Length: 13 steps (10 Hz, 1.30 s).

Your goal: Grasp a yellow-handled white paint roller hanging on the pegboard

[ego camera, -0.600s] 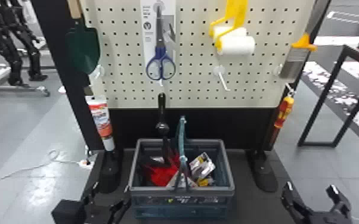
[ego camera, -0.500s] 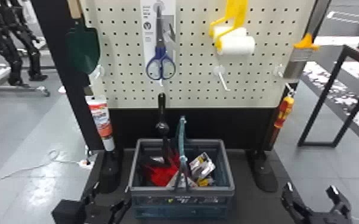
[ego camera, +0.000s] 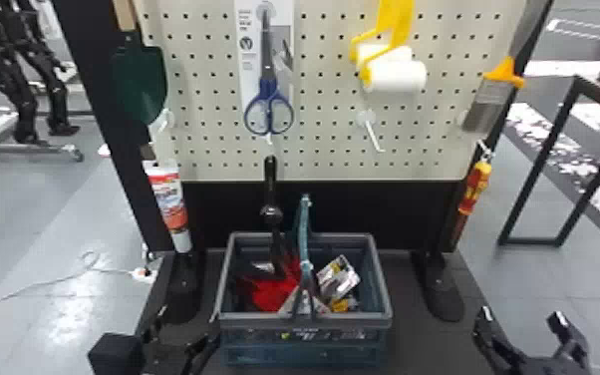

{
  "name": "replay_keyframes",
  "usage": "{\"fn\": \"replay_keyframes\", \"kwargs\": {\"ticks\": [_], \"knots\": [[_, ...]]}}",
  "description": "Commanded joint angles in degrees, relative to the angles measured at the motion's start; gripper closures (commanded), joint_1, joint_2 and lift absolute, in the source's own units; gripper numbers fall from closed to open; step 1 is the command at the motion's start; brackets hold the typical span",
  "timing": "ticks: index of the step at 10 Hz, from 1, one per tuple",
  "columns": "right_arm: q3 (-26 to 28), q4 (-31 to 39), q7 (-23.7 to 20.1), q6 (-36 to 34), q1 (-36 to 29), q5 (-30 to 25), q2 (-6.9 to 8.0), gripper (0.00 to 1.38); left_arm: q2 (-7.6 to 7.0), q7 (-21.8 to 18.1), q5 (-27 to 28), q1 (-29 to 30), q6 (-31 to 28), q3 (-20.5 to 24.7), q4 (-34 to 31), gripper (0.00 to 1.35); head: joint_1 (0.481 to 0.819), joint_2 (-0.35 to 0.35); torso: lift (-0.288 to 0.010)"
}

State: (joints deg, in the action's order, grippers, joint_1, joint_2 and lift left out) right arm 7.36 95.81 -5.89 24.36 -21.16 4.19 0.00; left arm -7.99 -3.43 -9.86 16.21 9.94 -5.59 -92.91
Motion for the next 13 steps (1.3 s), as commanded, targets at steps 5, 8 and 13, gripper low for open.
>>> {"fn": "replay_keyframes", "kwargs": {"ticks": [5, 8, 13], "knots": [[2.4, 22.5, -8.0, -28.5, 2.4, -4.7, 0.05, 0.24, -1.41, 0.0, -0.4, -0.4, -0.8, -1.0, 0.0, 0.38, 0.549, 0.000, -0.100], [6.9, 29.0, -19.6, -44.2, 13.1, -7.0, 0.05, 0.24, -1.06, 0.1, -0.3, -0.6, -1.6, -1.0, 0.0, 0.38, 0.549, 0.000, -0.100], [3.4, 26.9, -25.3, -59.1, 33.6, 1.2, -9.84, 0.25, -2.64, 0.1, -0.3, -2.3, -4.2, -2.7, 0.0, 0.38, 0.549, 0.000, -0.100]]}}
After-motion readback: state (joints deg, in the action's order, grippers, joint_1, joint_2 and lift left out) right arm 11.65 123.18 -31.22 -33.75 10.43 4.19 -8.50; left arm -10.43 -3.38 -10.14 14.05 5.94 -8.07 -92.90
